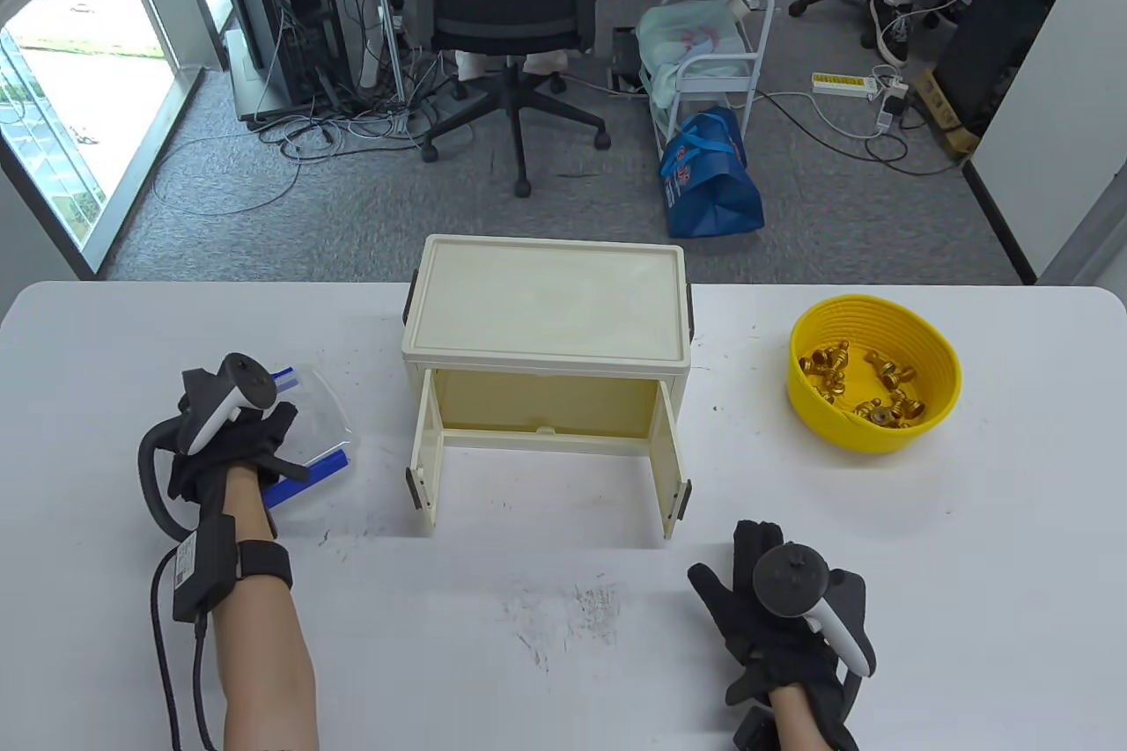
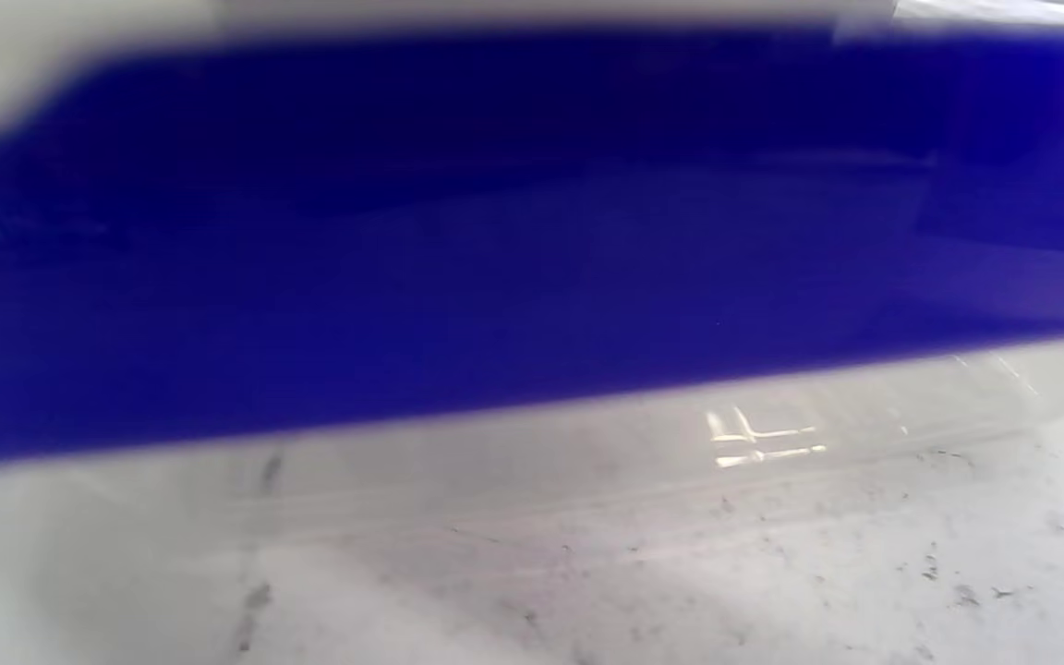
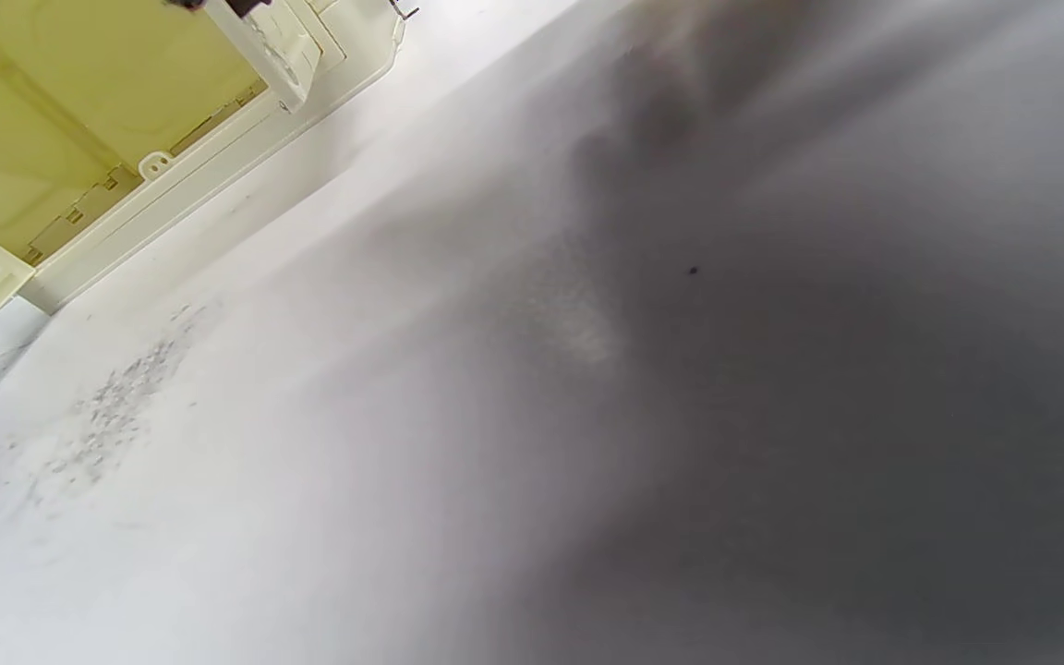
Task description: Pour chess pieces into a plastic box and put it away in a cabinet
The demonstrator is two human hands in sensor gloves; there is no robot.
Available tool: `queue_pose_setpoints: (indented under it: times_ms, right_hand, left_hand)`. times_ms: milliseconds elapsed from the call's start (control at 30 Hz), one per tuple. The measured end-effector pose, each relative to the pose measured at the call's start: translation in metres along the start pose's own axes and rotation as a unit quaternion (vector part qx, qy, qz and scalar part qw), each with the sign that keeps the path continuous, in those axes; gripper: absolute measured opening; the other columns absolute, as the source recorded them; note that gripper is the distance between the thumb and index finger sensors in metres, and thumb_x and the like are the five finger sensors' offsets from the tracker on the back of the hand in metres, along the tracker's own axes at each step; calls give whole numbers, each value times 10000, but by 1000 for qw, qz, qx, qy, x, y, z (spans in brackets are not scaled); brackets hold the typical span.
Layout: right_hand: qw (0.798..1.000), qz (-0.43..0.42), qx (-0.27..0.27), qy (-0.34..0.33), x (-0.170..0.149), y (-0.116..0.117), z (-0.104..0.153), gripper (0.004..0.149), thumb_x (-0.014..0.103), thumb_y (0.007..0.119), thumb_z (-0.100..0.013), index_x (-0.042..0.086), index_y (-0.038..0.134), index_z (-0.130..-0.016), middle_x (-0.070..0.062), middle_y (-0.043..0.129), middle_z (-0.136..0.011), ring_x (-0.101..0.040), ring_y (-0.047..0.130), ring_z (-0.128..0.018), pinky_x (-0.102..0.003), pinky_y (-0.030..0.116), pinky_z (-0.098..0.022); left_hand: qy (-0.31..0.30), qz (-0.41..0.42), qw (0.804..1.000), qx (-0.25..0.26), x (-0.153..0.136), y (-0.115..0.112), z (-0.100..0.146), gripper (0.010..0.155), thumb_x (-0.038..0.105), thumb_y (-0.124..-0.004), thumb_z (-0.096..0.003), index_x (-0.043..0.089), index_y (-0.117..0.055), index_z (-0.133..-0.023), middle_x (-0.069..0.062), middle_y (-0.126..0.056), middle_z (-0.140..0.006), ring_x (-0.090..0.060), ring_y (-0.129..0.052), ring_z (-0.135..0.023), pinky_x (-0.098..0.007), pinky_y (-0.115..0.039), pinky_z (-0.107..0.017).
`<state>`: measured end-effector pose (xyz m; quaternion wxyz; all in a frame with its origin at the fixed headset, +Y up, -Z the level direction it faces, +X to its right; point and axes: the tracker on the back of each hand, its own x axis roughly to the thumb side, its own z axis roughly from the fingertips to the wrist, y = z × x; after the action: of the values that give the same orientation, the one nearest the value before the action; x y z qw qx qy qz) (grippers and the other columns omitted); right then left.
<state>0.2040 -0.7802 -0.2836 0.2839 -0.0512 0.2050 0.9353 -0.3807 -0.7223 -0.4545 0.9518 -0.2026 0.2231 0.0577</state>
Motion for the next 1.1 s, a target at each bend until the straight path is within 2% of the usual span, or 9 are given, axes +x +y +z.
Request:
queue_pose_setpoints:
  times_ms: [33, 100, 300, 567, 700, 900, 1100]
  right_hand:
    - [1000, -3, 0, -1, 0, 0, 0, 847, 631, 586, -572, 182, 179, -1164, -157, 139, -1234, -510, 167, -1100, -714, 267, -733]
    - [1000, -13, 4, -5, -1, -1, -1, 846, 630, 584, -574, 184, 176, -1164, -162, 135, -1234, -513, 165, -1099, -714, 267, -733]
    - [1000, -16, 3, -4, -3, -2, 0, 843, 630, 584, -574, 180, 183, -1164, -164, 143, -1232, -515, 174, -1096, -713, 275, -731]
    - [1000, -10, -8, -14, -2, -4, 7, 845, 629, 584, -575, 172, 186, -1163, -174, 157, -1229, -521, 192, -1092, -715, 291, -726]
    - [1000, -5, -13, -28, 0, -4, 12, 844, 629, 583, -578, 163, 195, -1164, -182, 171, -1228, -526, 207, -1089, -715, 305, -723]
    - [999, 7, -15, -34, 4, -4, 15, 842, 628, 584, -578, 160, 201, -1164, -189, 178, -1227, -531, 220, -1086, -717, 315, -719]
    - [999, 14, -9, -33, 5, -3, 15, 841, 627, 583, -580, 157, 204, -1164, -191, 187, -1227, -534, 228, -1085, -718, 322, -717]
  left_hand:
    - [-3, -1, 1000, 11, 0, 1, 1, 758, 629, -449, -670, 260, -192, -1280, -64, -211, -1364, -407, -217, -1239, -723, -346, -811]
    - [-4, -29, 1000, -3, -1, 0, 5, 765, 638, -437, -667, 260, -173, -1279, -65, -203, -1365, -405, -220, -1242, -719, -368, -816]
    - [-26, -34, 999, 28, -8, -10, 25, 772, 629, -451, -667, 223, -217, -1282, -106, -262, -1357, -436, -282, -1227, -738, -409, -787]
    - [-52, -45, 997, 25, -12, -28, 67, 776, 622, -455, -665, 212, -216, -1280, -117, -262, -1352, -444, -277, -1224, -745, -408, -782]
    - [-57, -68, 996, 19, -8, -33, 88, 802, 629, -476, -657, 190, -229, -1281, -131, -300, -1348, -452, -328, -1218, -749, -462, -772]
    - [-79, -106, 991, 2, 4, -32, 118, 838, 625, -576, -626, 150, -346, -1277, -182, -446, -1305, -491, -495, -1162, -727, -512, -775]
    - [-104, -194, 975, 8, 21, -36, 144, 874, 665, -621, -546, 144, -511, -1240, -170, -657, -1202, -458, -752, -1028, -646, -659, -756]
